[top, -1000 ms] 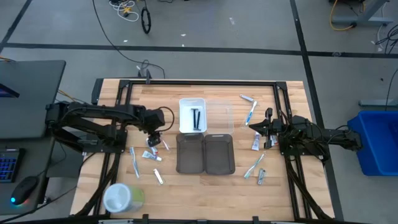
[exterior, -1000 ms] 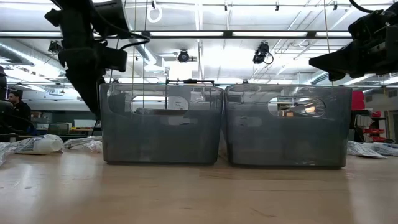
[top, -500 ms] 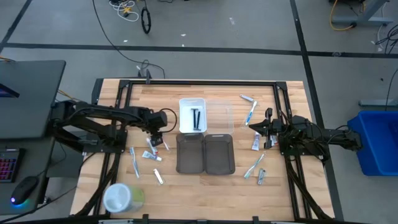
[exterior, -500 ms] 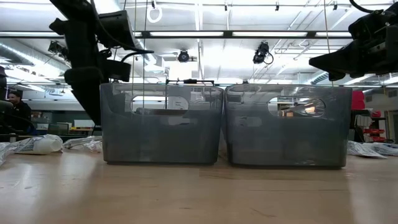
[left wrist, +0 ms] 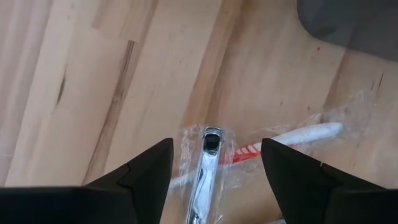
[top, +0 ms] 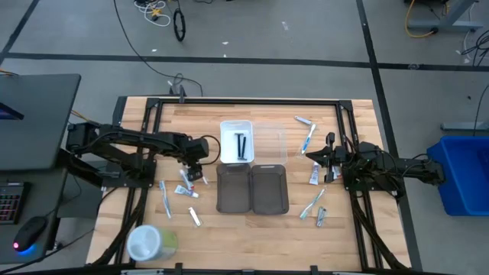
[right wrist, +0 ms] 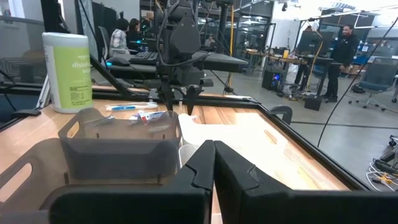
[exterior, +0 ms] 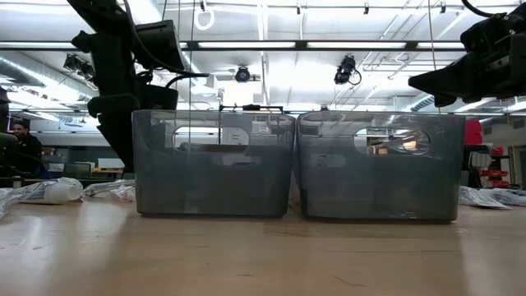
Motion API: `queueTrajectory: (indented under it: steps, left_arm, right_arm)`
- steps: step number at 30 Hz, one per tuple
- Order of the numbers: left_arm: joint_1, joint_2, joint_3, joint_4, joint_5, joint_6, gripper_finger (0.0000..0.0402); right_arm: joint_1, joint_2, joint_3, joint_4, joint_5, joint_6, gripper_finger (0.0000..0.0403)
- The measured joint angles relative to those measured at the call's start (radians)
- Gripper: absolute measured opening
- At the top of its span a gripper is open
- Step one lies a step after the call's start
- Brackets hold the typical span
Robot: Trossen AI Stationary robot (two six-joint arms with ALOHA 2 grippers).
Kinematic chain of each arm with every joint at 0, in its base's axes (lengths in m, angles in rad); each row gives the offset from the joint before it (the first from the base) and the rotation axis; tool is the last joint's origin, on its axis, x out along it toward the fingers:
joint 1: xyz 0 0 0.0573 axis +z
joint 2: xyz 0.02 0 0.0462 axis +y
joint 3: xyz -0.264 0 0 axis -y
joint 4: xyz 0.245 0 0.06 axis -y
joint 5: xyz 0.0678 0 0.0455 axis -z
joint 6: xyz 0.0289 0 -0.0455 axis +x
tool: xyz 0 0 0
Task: Pick & Place Travel size toiletries
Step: Put the silver nail cutter into the left black bin
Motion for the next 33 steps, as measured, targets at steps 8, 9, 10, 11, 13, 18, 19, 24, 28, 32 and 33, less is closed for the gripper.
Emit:
queueTrajectory:
  steps: [8,9,10,11,13,18,19,24,28,32,33]
  left_arm:
    - [0.0,0.035,0.0,0.004,-0.008,0.019,0.0262]
    - [0.0,0.05,0.0,0.012,-0.008,0.02,0.026]
    - [0.0,0.064,0.0,0.022,-0.008,0.02,0.0259]
    - [0.0,0.077,0.0,0.027,-0.008,0.021,0.0258]
    - [0.0,0.093,0.0,0.048,-0.004,0.025,0.0256]
    - [0.0,0.101,0.0,0.054,-0.001,0.025,0.0254]
    - [0.0,0.101,0.0,0.052,0.001,0.025,0.0254]
    - [0.0,0.101,0.0,0.041,0.025,0.018,0.0254]
    - [0.0,0.101,0.0,0.026,0.026,0.017,0.0245]
    - [0.0,0.101,0.0,0.018,0.026,0.013,0.0217]
    - [0.0,0.101,0.0,0.018,0.026,0.01,0.0209]
  right_arm:
    - [0.0,0.0,0.0,0.0,0.0,0.0,0.0013]
    - [0.0,0.0,0.0,0.0,0.0,0.0,0.0013]
    - [0.0,0.0,0.0,0.0,0.0,0.0,0.0013]
    - [0.0,0.0,0.0,0.0,0.0,0.0,0.0013]
    - [0.0,0.0,0.0,0.0,0.0,0.0,0.0014]
    - [0.0,0.0,0.0,0.0,0.0,0.0,0.0013]
    - [0.0,0.0,0.0,0.0,0.0,0.0,0.0014]
    - [0.0,0.0,0.0,0.0,0.0,0.0,0.0013]
    - [0.0,0.0,0.0,0.0,0.0,0.0,0.0014]
    - [0.0,0.0,0.0,0.0,0.0,0.0,0.0013]
    - [0.0,0.0,0.0,0.0,0.0,0.0,0.0013]
